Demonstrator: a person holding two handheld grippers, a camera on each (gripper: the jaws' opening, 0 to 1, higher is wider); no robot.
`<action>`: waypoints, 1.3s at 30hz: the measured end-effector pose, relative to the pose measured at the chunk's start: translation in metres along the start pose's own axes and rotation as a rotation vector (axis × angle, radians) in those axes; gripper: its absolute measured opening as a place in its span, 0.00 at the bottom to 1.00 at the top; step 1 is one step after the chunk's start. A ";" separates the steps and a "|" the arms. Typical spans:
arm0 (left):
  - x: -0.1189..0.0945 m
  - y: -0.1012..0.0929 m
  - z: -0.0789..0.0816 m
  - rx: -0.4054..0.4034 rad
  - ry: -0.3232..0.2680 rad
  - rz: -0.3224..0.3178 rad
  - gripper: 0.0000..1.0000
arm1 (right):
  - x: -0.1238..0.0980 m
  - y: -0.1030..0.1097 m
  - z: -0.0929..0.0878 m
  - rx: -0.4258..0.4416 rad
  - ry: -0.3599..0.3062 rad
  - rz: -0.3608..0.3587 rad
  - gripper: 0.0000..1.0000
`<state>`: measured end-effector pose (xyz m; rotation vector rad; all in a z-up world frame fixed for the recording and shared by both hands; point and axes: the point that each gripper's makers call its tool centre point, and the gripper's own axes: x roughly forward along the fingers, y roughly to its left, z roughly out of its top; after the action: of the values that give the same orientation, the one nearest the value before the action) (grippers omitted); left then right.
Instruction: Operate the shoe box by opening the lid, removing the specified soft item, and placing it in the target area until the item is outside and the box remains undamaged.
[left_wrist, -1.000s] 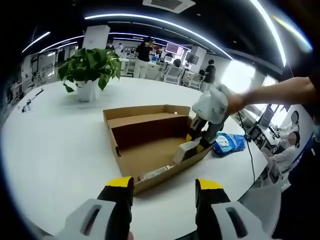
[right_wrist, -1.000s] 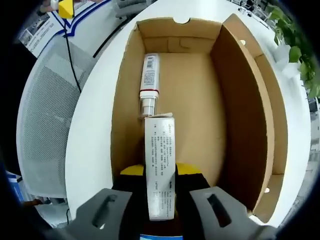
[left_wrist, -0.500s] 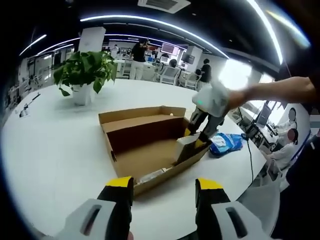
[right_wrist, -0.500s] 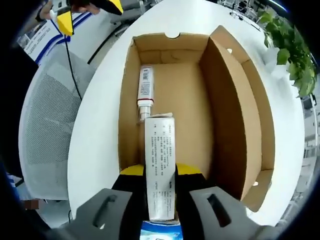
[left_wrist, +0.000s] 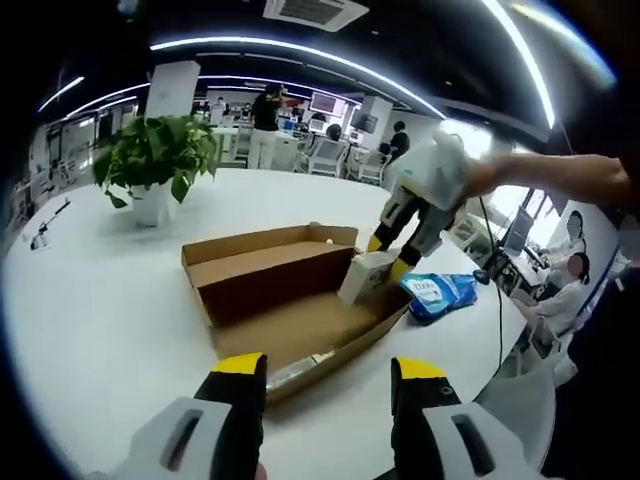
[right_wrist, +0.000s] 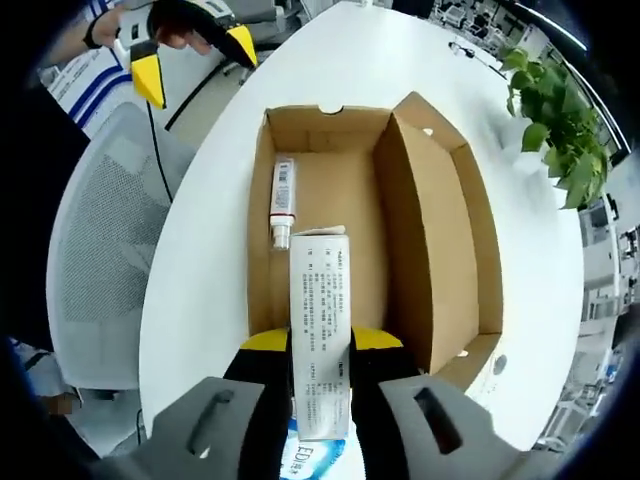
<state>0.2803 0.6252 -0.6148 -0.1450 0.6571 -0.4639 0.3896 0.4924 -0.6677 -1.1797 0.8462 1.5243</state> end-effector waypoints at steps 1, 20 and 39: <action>0.000 0.000 0.001 0.001 -0.001 -0.001 0.50 | -0.002 -0.001 0.000 0.000 -0.001 -0.004 0.18; 0.019 -0.032 0.012 0.049 0.007 -0.064 0.50 | -0.041 0.003 -0.042 0.052 0.019 -0.079 0.18; 0.056 -0.106 0.019 0.143 0.062 -0.189 0.50 | -0.067 0.068 -0.177 0.292 0.056 -0.124 0.18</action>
<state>0.2917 0.5048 -0.6020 -0.0578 0.6716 -0.6977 0.3740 0.2923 -0.6565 -1.0429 0.9776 1.2251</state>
